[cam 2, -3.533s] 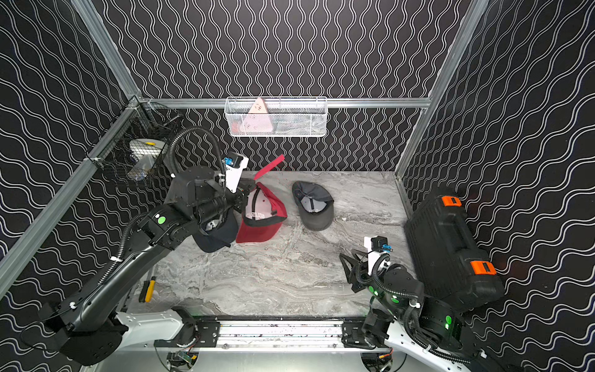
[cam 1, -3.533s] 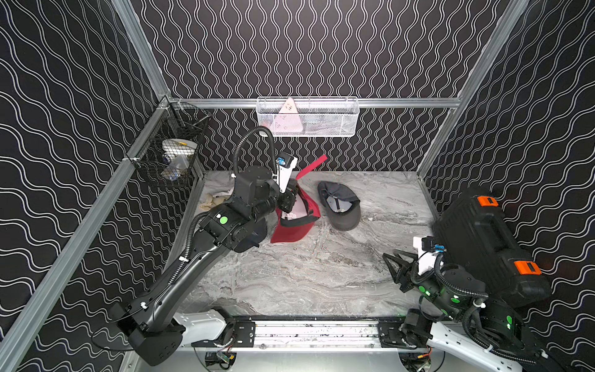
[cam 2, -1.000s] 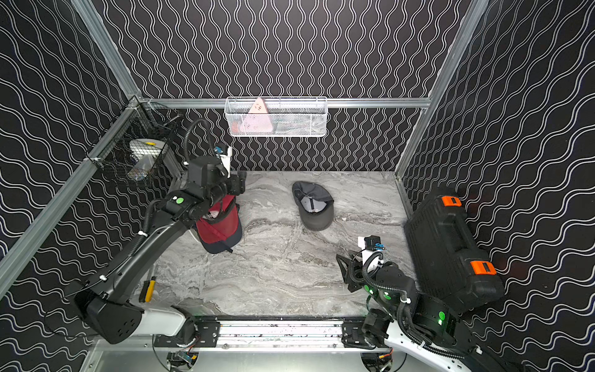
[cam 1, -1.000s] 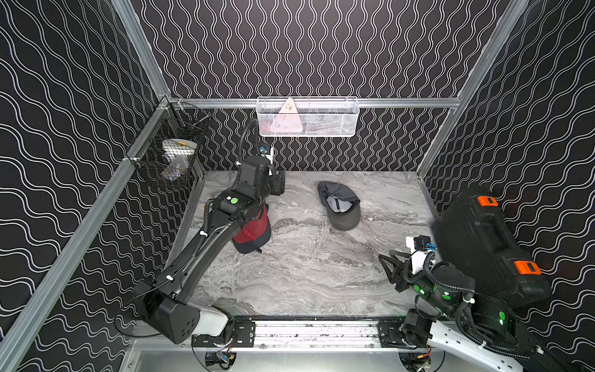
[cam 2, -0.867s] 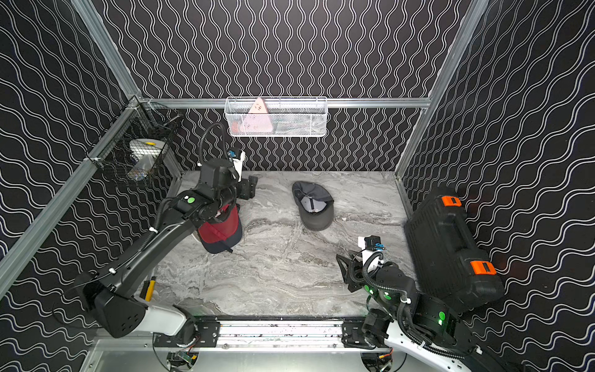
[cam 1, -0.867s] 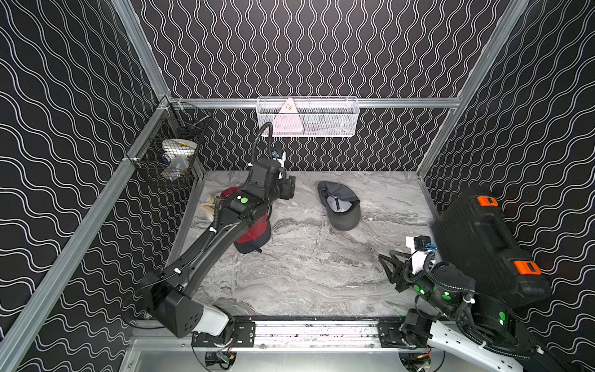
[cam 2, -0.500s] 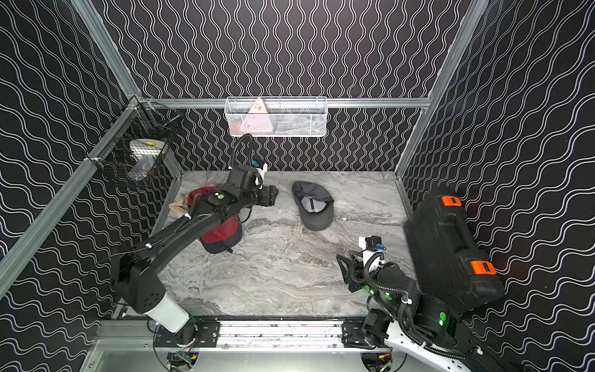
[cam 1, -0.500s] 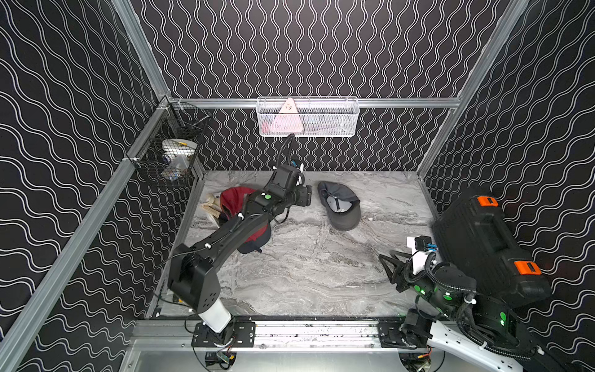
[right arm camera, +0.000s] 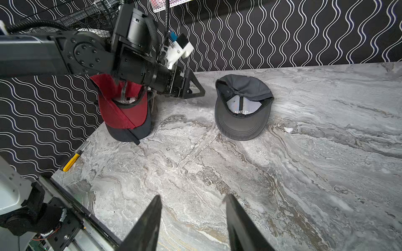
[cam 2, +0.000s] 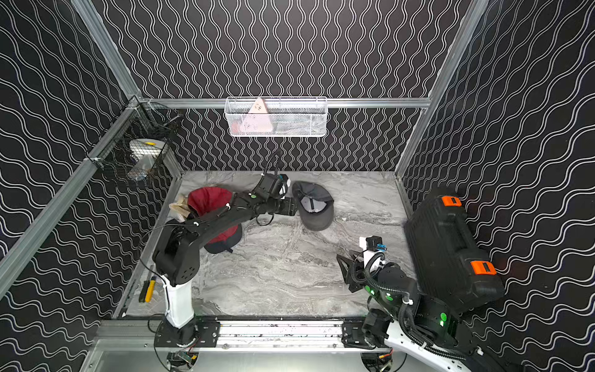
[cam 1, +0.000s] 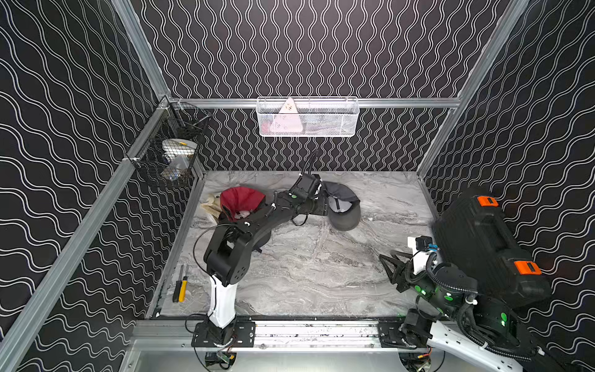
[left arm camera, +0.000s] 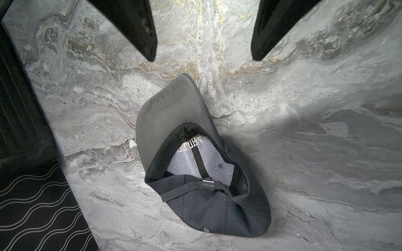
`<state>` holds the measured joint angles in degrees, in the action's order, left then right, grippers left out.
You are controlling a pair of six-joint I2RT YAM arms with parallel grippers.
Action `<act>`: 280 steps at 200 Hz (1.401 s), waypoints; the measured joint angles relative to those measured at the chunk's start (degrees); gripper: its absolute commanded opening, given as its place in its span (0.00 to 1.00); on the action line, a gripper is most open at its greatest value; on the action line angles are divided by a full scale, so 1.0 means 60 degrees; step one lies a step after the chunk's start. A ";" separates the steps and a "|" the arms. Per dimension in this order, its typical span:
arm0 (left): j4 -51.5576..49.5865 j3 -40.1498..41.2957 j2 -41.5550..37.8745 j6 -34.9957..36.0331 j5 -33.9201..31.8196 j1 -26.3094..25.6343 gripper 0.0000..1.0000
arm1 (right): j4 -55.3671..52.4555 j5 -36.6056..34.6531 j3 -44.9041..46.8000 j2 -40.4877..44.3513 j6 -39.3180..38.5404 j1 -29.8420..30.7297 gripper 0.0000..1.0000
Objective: Open the adjustable buckle of the baseball cap
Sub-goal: Pick up the baseball cap from the center of the board.
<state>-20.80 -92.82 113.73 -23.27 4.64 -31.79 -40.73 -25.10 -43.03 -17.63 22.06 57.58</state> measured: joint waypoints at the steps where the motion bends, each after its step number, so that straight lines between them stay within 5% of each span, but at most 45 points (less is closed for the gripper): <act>1: 0.0004 -0.0007 0.0011 -0.0007 0.0000 0.0000 0.73 | 0.0000 0.0000 0.0000 0.0000 0.0000 0.0000 0.49; 120: 0.0973 -0.0532 0.2106 -0.1257 0.0976 -0.0219 0.71 | 0.0000 0.0076 0.0033 -0.0062 0.0000 0.0000 0.50; 177: 0.1402 -0.0903 0.2688 -0.1716 0.1297 -0.0350 0.61 | 0.0000 0.0073 0.0044 -0.0127 0.0000 0.0000 0.49; 206: 0.1464 -0.0954 0.2754 -0.1851 0.1300 -0.0364 0.40 | 0.0004 0.0073 0.0058 -0.0160 0.0000 0.0000 0.49; 239: 0.1548 -0.0954 0.2758 -0.1942 0.1337 -0.0364 0.00 | 0.0004 0.0073 0.0066 -0.0208 0.0000 0.0000 0.49; 280: 0.1767 -0.0841 0.2590 -0.1945 0.1475 -0.0361 0.00 | 0.0004 0.0069 0.0069 -0.0226 0.0000 0.0000 0.49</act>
<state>-10.20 -97.86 129.27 -34.94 13.50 -33.95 -40.71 -24.69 -42.61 -18.98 22.06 57.58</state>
